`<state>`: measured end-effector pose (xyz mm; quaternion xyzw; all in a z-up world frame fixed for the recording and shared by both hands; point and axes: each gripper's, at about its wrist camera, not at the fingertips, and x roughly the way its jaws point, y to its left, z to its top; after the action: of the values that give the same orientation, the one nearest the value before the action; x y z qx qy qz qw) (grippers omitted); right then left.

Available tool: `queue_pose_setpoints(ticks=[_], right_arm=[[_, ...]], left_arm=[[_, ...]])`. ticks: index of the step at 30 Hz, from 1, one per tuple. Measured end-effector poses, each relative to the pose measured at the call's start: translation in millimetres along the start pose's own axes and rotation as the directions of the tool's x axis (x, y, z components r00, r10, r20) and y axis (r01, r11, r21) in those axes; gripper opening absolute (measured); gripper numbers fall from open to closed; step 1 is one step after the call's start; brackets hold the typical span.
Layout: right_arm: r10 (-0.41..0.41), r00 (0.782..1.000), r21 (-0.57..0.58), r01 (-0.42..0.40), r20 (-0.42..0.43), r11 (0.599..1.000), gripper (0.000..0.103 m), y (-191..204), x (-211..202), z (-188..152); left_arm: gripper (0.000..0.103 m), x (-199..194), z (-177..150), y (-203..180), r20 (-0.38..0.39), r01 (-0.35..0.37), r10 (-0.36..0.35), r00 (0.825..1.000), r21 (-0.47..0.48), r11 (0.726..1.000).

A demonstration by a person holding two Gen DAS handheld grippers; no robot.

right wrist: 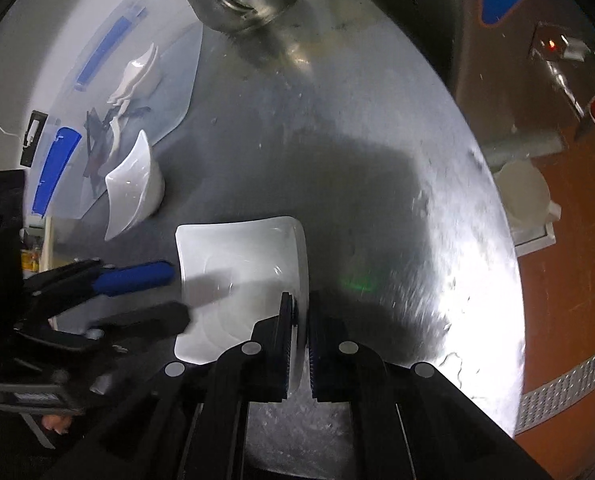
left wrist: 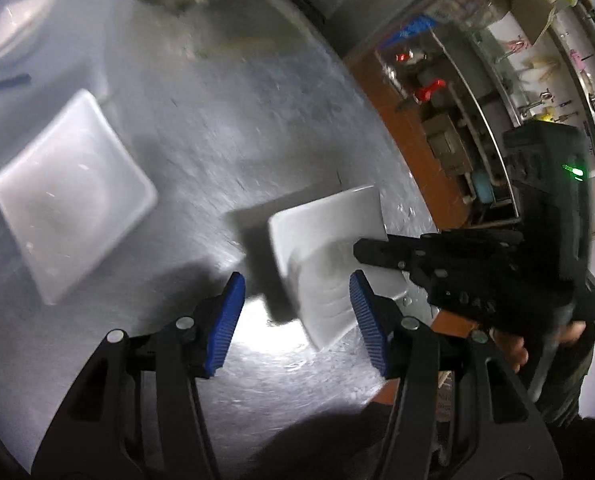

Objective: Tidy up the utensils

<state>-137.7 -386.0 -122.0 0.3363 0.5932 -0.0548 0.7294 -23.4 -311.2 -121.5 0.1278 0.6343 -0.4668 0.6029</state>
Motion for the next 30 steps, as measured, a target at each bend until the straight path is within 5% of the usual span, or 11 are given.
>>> queue_pose_setpoints(ticks=[4, 5, 8, 12, 15, 18, 22, 28, 30], right_arm=[[0.011, 1.000, 0.026, -0.012, 0.011, 1.000, 0.009, -1.6, 3.6, -3.9], [0.010, 1.000, 0.033, -0.010, 0.015, 0.999, 0.009, -0.5, 2.4, -6.2], [0.005, 1.000, 0.045, -0.007, 0.031, 0.999, 0.008, -6.3, -9.0, -17.9], [-0.003, 0.990, 0.001, 0.003, 0.142, 1.000, 0.007, 18.2, -42.9, -15.8], [0.013, 0.967, -0.070, 0.005, 0.255, 0.998, 0.007, 47.9, -82.1, -3.9], [0.004, 0.933, -0.226, 0.083, 0.360, 0.971, 0.007, 108.5, -116.8, 32.7], [-0.004, 0.933, -0.300, 0.120, 0.360, 0.946, 0.007, 174.7, -110.5, 106.1], [-0.126, 0.972, -0.320, 0.186, 0.200, 0.929, 0.008, 247.2, -15.4, 205.6], [-0.144, 0.980, -0.289, 0.179, 0.138, 0.940, 0.008, 253.1, 13.1, 225.4]], left_arm=[[0.023, 11.8, -1.1, -10.3, 0.009, -0.058, 0.057, 0.998, 0.036, 0.998], [0.010, 15.1, -1.1, -9.1, 0.013, -0.086, 0.085, 0.996, 0.036, 0.996], [0.007, 14.2, -1.5, -1.8, 0.003, -0.047, 0.047, 0.999, 0.003, 0.999], [0.006, -20.0, -2.6, -15.8, 0.108, -0.098, 0.089, 0.990, 0.078, 0.992], [0.006, -76.9, 7.5, -19.8, 0.231, -0.094, 0.066, 0.971, 0.111, 0.989], [0.006, -138.9, 26.5, -7.5, 0.361, -0.107, 0.061, 0.931, 0.108, 0.988], [0.006, -195.8, 75.2, 49.7, 0.422, -0.144, 0.111, 0.900, 0.048, 0.988], [0.009, -196.4, 155.6, 169.3, 0.225, -0.165, 0.179, 0.958, -0.076, 0.983], [0.010, -183.0, 168.6, 197.9, 0.179, -0.184, 0.202, 0.963, -0.112, 0.977]])
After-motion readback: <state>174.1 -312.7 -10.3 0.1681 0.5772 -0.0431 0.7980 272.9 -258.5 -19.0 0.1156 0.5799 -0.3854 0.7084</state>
